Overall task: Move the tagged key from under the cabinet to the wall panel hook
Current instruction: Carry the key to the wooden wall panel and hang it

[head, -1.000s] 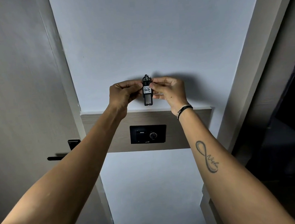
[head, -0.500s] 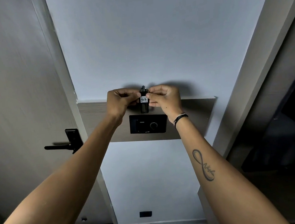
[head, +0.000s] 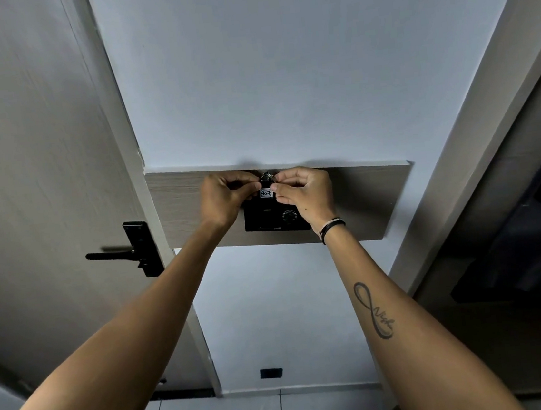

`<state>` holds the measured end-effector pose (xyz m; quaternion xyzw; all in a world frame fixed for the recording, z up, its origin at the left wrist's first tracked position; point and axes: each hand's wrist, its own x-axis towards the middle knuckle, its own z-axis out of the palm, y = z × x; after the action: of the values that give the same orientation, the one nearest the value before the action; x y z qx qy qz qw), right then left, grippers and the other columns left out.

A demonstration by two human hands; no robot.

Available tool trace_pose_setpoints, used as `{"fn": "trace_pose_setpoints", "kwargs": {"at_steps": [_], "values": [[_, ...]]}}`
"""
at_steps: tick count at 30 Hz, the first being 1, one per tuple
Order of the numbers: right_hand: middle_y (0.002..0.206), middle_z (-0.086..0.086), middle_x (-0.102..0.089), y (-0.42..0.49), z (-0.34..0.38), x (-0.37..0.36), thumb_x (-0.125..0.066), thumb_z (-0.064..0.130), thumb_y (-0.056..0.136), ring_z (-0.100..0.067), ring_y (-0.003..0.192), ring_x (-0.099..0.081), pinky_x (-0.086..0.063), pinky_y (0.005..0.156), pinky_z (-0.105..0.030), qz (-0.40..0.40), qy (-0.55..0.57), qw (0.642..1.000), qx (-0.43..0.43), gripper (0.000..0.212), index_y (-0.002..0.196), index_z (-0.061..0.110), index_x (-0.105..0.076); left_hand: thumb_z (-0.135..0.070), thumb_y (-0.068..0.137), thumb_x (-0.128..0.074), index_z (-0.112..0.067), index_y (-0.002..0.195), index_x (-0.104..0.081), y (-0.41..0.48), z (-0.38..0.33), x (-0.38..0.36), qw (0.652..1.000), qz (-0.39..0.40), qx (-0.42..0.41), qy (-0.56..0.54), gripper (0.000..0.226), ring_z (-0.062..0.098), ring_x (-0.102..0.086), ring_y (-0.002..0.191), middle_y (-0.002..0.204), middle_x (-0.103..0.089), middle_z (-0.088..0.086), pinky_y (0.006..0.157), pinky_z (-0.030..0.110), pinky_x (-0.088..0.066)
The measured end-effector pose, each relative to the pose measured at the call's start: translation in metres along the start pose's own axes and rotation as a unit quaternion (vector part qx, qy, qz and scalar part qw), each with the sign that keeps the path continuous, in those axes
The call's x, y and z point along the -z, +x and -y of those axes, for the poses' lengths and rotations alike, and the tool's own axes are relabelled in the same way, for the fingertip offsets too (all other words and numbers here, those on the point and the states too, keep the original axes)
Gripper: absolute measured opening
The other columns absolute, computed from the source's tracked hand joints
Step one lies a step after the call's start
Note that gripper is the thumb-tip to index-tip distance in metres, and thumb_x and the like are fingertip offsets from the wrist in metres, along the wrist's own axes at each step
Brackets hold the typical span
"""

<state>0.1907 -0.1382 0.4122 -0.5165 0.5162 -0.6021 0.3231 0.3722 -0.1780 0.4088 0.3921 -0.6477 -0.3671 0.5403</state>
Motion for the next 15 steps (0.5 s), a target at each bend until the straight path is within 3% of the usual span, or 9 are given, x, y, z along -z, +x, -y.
{"fn": "trace_pose_setpoints", "kwargs": {"at_steps": [5,9,11,13,15], "values": [[0.079,-0.01,-0.078,-0.003,-0.007,-0.001,-0.085,0.001,0.081,-0.022,0.071,-0.077,-0.068,0.069,-0.033,0.0,-0.013,1.0,0.004,0.013,0.09,0.006,-0.078,-0.006,0.083,-0.086,-0.014,0.086,-0.084,-0.002,0.008,0.0,0.999,-0.005,-0.015,0.048,0.009,0.016,-0.073,0.071,0.083,-0.081,0.002,0.074,0.034,-0.063],[0.081,-0.008,-0.08,-0.005,-0.014,0.001,-0.086,0.009,0.082,-0.015,0.063,-0.074,-0.058,0.051,-0.021,-0.009,-0.099,0.995,0.026,0.013,0.092,0.005,-0.079,-0.006,0.084,-0.084,-0.009,0.088,-0.084,-0.007,0.012,0.0,0.997,0.006,-0.016,0.08,0.005,-0.001,-0.068,0.063,0.079,-0.078,-0.003,0.071,0.024,-0.057],[0.08,-0.004,-0.081,-0.004,-0.018,0.002,-0.088,0.014,0.08,-0.013,0.062,-0.074,-0.058,0.057,-0.024,-0.018,-0.14,0.988,0.055,0.012,0.089,0.009,-0.081,-0.008,0.084,-0.084,-0.011,0.088,-0.084,-0.01,0.015,-0.001,0.996,-0.001,-0.012,0.083,0.005,-0.001,-0.069,0.063,0.078,-0.078,-0.006,0.071,0.024,-0.057],[0.081,0.0,-0.082,-0.002,-0.021,0.002,-0.088,0.018,0.078,-0.009,0.07,-0.076,-0.064,0.072,-0.033,-0.026,-0.172,0.981,0.081,0.011,0.086,0.015,-0.082,-0.01,0.084,-0.085,-0.014,0.088,-0.084,-0.012,0.016,-0.003,0.995,-0.011,-0.018,0.097,0.005,0.0,-0.071,0.068,0.079,-0.078,-0.009,0.074,0.027,-0.058],[0.081,0.002,-0.082,-0.001,-0.02,0.003,-0.088,0.022,0.077,-0.008,0.074,-0.077,-0.065,0.078,-0.036,-0.029,-0.2,0.976,0.085,0.01,0.084,0.018,-0.082,-0.012,0.084,-0.084,-0.015,0.087,-0.085,-0.012,0.016,-0.005,0.993,-0.018,-0.029,0.113,0.004,0.009,-0.075,0.077,0.082,-0.079,-0.006,0.078,0.032,-0.059]]}}
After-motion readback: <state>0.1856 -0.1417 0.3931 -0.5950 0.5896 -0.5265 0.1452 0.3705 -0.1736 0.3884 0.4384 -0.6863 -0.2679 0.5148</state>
